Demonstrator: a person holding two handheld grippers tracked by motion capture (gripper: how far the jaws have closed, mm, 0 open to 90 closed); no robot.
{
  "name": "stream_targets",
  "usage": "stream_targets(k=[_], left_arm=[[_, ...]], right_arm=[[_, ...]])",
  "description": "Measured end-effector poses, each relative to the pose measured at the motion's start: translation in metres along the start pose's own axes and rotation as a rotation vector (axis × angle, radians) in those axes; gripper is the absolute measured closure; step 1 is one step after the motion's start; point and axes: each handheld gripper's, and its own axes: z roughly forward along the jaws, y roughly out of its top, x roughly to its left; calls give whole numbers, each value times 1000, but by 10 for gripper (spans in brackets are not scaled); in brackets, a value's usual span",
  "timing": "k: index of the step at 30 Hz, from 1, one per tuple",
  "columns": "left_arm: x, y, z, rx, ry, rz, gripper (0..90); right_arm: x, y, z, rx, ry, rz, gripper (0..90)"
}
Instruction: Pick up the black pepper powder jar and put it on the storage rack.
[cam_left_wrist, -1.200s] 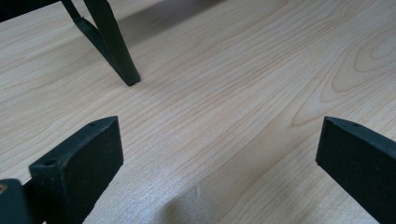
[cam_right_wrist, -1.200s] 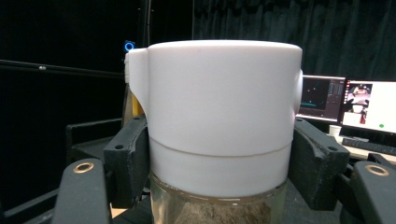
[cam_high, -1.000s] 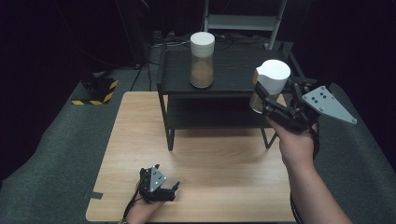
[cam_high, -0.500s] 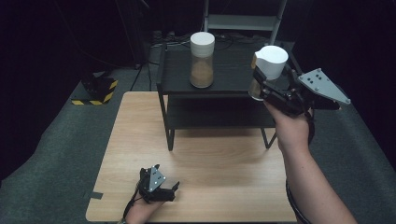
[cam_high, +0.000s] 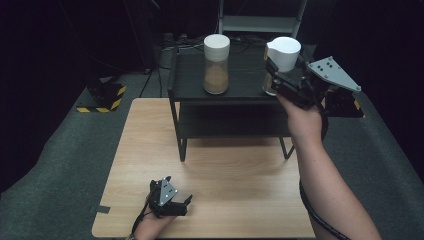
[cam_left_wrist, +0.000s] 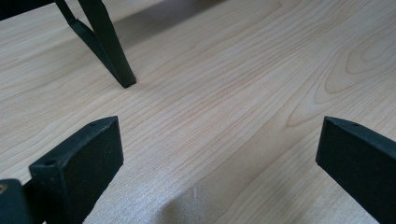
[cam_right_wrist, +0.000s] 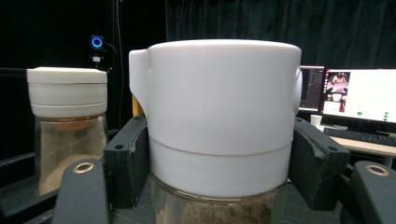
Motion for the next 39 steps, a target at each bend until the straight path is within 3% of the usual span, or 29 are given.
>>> stream_targets(k=[18, 39], left_arm=[[1, -2, -1, -9, -3, -10, 9], [2, -2, -1, -9, -5, -12, 9]], right_arm=[[-1, -6, 25, 19, -12, 20, 297], [-2, -13, 29, 30, -12, 43, 296]])
